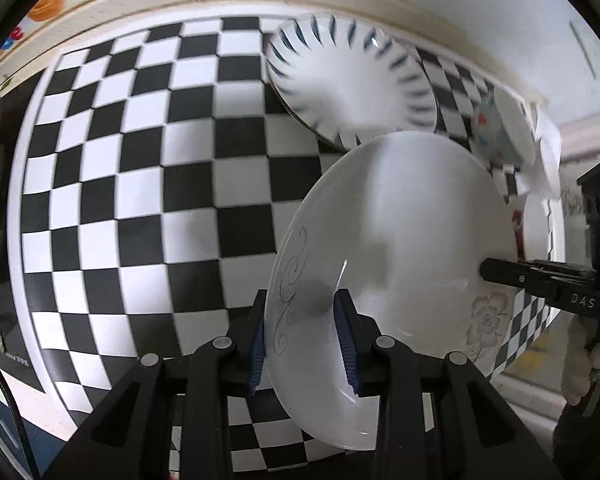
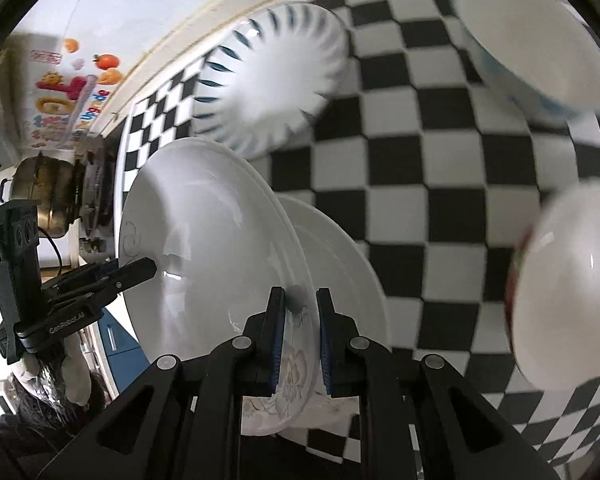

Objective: Organize plates and bowls

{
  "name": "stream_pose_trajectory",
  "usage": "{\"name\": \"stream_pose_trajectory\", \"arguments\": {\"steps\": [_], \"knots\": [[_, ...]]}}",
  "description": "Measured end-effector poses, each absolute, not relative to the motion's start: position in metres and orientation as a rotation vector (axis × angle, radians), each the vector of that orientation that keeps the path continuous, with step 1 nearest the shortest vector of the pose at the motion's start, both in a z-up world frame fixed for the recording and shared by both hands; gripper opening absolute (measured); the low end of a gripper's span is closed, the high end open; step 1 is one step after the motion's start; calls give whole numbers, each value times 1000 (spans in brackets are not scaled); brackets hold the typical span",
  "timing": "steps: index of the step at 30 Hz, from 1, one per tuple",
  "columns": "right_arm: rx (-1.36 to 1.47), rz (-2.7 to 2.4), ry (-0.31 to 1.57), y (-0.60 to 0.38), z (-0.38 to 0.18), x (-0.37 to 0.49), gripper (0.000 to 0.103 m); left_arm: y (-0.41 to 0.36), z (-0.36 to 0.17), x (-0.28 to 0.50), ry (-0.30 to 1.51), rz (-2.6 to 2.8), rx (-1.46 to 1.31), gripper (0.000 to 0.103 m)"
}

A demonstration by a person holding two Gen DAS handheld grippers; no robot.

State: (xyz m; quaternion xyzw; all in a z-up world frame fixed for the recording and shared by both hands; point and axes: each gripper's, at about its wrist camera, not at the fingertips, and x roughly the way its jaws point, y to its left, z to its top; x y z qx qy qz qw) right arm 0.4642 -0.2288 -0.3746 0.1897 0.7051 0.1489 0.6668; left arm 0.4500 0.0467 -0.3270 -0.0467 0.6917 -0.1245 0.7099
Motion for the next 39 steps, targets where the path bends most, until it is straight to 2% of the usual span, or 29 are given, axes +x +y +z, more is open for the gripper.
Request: {"name": "stream_pose_trajectory", "arguments": {"steps": [24, 34, 39], "knots": [[419, 318, 1677, -237, -406, 448, 17, -2, -371, 442, 1641, -229, 41, 30], [351, 296, 1733, -226, -403, 456, 19, -9, -377, 446, 1655, -202, 43, 31], [285, 279, 1742, -217, -392, 455, 24, -19, -379, 442, 1648, -192, 89, 31]]}}
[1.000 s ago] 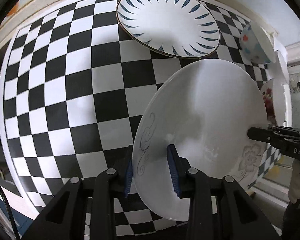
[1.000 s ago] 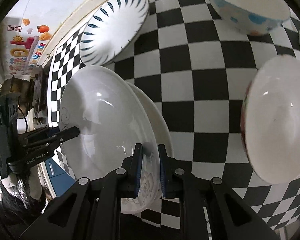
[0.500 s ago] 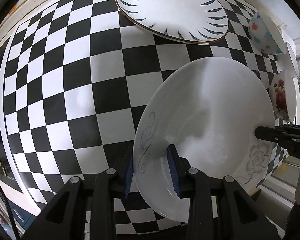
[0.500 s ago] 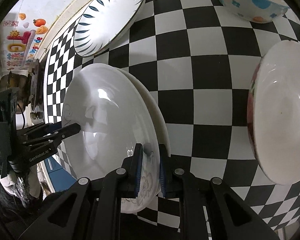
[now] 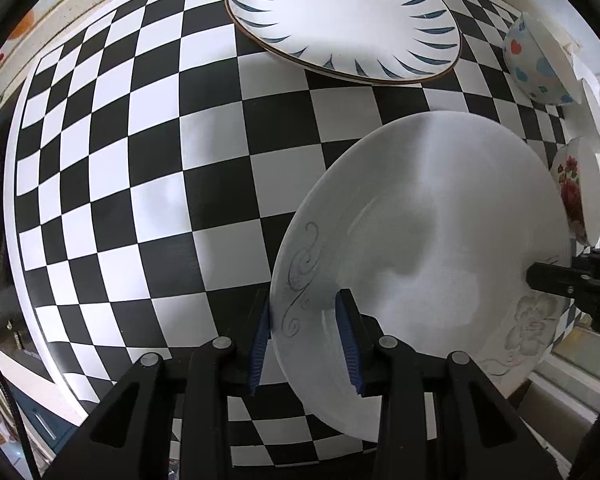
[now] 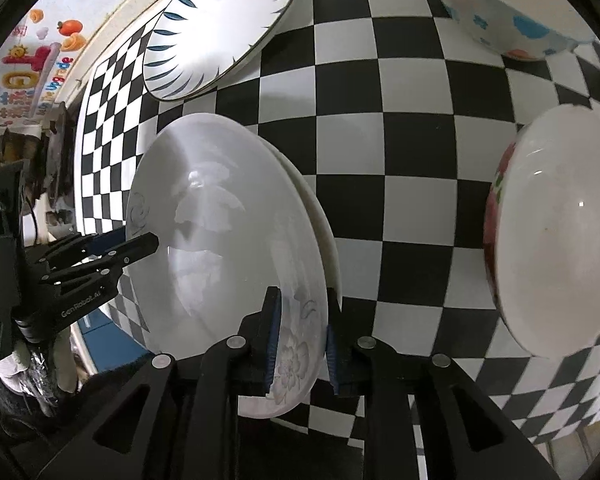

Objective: Organize plates and bowls

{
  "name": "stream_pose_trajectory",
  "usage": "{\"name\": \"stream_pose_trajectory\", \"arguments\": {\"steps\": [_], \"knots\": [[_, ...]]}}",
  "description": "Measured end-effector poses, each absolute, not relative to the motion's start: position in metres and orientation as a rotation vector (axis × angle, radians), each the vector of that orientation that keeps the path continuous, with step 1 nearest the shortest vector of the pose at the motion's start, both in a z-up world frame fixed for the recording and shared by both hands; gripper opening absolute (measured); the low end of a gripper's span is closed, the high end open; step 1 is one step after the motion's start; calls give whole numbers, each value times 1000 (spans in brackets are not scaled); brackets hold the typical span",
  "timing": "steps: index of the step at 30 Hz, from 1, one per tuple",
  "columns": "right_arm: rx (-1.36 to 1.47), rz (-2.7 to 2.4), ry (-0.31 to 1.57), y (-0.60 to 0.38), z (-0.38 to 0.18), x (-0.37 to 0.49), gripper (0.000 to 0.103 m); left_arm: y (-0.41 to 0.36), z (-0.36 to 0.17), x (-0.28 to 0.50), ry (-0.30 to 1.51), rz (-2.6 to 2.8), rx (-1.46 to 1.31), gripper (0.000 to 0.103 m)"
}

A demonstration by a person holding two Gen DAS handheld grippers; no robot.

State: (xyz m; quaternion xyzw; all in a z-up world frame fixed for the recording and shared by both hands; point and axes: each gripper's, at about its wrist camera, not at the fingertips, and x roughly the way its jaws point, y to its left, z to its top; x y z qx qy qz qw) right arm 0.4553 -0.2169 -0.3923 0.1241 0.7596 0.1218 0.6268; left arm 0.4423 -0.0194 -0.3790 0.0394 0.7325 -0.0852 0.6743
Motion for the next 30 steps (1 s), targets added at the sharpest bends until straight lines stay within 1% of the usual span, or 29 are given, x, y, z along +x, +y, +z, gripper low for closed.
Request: {"name": "stream_pose_trajectory", "arguments": {"steps": [4, 14, 21, 24, 27, 28, 30], "knots": [[250, 264, 1754, -211, -391, 456, 27, -25, -379, 441, 1652, -188, 78, 30], [161, 223, 1813, -199, -395, 454, 27, -21, -381, 440, 1648, -188, 65, 30], [199, 226, 1810, -202, -398, 456, 27, -12, -372, 441, 1650, -182, 38, 30], [216, 199, 1786, -213, -391, 461, 27, 1, -360, 442, 1627, -163, -1, 30], [248, 183, 1742, -226, -375, 470, 27, 16, -331, 450, 1553, -140, -39, 30], [263, 182, 1721, -229, -368, 475, 27, 20, -321, 455, 1526, -138, -61, 31], [290, 181, 1676, -232, -355, 488, 29, 28, -303, 472, 1480, -137, -107, 38]]}}
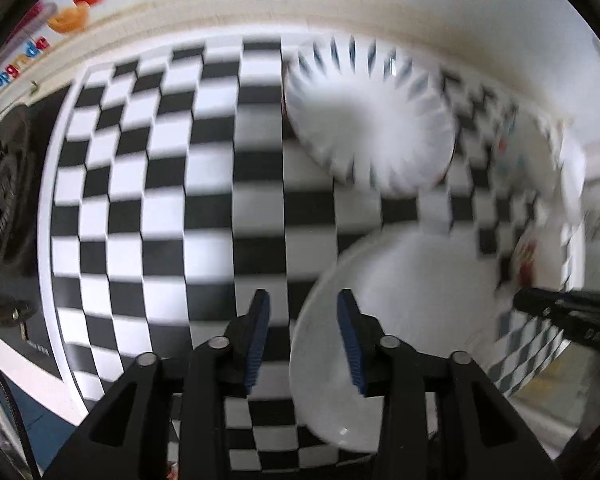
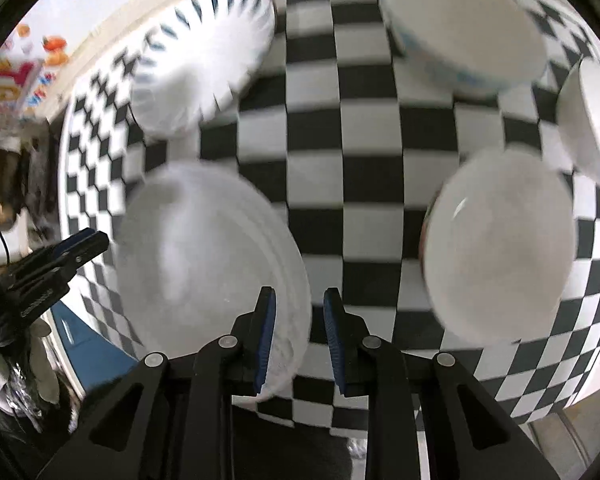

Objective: Organize plates and bowls

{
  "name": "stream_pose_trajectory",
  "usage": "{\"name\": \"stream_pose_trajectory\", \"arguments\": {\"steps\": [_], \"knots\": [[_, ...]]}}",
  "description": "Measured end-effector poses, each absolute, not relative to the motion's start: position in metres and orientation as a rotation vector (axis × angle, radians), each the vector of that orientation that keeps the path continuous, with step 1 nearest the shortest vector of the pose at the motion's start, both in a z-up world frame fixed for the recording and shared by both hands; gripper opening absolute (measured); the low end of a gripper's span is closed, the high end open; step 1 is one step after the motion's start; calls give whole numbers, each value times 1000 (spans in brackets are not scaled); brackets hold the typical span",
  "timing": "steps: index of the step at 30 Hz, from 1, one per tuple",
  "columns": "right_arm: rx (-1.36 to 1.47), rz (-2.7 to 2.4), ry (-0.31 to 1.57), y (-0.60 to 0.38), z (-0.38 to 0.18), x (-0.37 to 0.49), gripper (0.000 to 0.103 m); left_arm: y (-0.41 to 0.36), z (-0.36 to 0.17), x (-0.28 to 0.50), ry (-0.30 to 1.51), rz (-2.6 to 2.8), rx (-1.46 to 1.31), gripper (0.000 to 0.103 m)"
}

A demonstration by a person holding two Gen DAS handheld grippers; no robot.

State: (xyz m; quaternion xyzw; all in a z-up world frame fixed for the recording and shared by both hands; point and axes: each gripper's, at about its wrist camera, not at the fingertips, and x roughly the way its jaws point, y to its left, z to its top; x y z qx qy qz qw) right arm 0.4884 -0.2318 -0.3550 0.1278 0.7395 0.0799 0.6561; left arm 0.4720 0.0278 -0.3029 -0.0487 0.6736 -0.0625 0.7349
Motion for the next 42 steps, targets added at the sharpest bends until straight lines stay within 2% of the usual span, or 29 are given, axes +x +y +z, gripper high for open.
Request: {"name": "stream_pose_trajectory", "arguments": {"steps": [2, 4, 9, 16, 19, 22, 26, 34, 42], "knots": [[317, 179, 1624, -235, -344, 509, 41, 32, -293, 495, 1457, -138, -132, 41], [353, 185, 1583, -236, -338, 535, 44, 36, -292, 520, 1436, -122, -142, 41], [431, 174, 1546, -233, -353, 596, 44, 43, -322, 581, 1479, -115, -161, 41], [502, 164, 1570, -223, -406, 661, 44, 43, -378, 628, 1587, -164, -195, 41], [505, 140, 1586, -225, -425, 671, 40, 38, -391, 634, 1608, -190, -172, 39], [543, 154, 1617, -228, -439, 674, 29, 33, -391, 641, 1593, -235, -176, 19], [595, 154, 1592, -235, -443, 674, 15, 30, -386, 643, 1576, -226, -166, 18], [569, 188, 1585, -229, -432, 659, 13, 24, -374, 629, 1545, -213, -122, 18], [548, 242, 1549, -224, -392, 632, 12, 24, -325, 599, 1467, -232, -85, 18]]}}
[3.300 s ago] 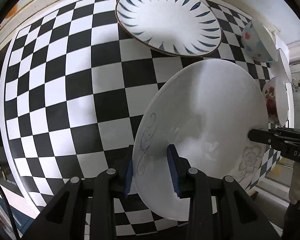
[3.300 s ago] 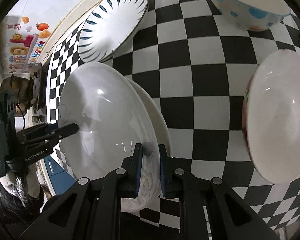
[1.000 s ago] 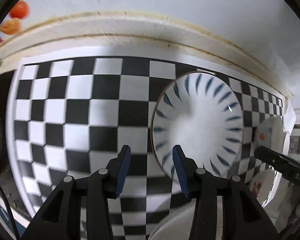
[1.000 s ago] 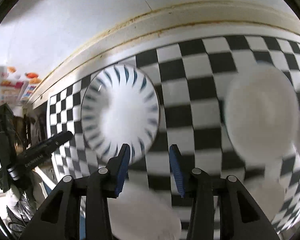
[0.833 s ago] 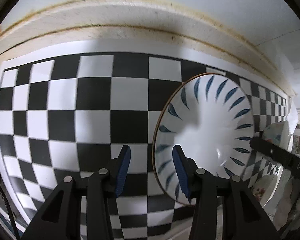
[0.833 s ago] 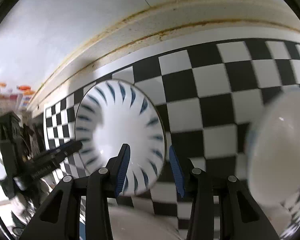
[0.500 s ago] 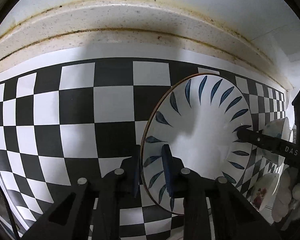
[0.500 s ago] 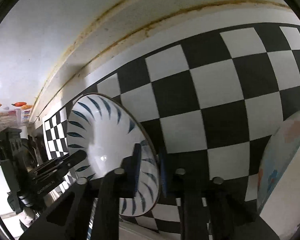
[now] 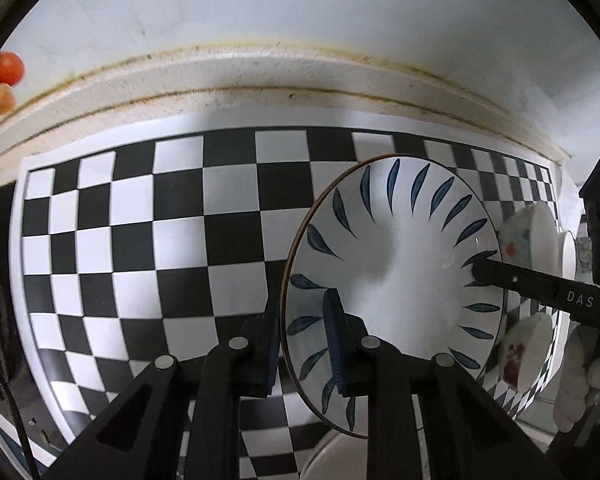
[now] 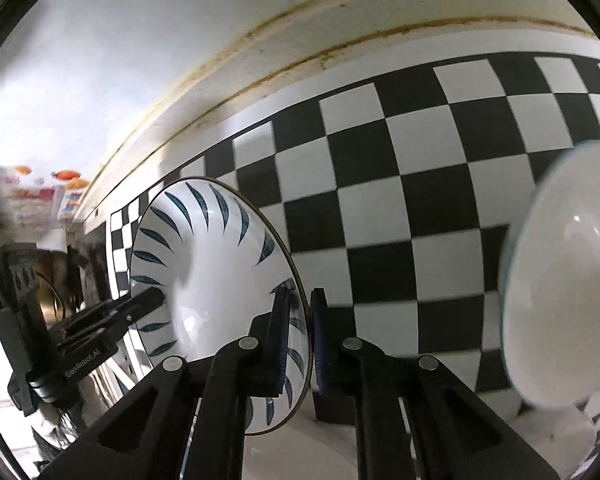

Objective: Organize plates and bowls

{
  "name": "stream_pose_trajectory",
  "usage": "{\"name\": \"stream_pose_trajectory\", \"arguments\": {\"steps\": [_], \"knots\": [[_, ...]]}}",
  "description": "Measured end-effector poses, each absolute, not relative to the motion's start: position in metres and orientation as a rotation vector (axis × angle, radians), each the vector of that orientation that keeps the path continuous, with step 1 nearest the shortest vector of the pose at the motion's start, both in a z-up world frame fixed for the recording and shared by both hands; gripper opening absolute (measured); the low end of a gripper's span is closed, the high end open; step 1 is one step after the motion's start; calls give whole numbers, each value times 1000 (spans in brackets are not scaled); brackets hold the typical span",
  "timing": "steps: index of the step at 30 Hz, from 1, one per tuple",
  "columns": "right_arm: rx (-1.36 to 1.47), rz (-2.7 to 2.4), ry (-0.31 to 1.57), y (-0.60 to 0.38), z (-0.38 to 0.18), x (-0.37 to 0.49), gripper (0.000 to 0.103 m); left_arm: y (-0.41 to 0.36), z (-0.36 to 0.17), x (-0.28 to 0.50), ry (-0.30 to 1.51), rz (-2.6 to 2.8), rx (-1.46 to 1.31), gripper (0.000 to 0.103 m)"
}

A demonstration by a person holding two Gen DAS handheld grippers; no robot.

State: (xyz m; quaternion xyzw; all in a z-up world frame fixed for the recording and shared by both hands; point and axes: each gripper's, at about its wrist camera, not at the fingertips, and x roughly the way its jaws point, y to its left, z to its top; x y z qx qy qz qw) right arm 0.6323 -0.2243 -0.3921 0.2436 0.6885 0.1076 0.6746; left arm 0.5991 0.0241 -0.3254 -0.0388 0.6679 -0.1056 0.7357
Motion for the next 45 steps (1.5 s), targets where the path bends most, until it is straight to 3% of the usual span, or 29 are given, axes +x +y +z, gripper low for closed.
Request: {"name": "stream_pose_trajectory", "arguments": {"steps": [8, 20, 45], "knots": [[522, 281, 1504, -218, -345, 593, 12, 33, -279, 564, 1393, -251, -86, 18], [516, 319, 1484, -221, -312, 525, 12, 15, -251, 504, 1379, -286, -50, 18], [488, 288, 1653, -231, -387, 431, 12, -10, -330, 435, 1561, -284, 5, 19]]}}
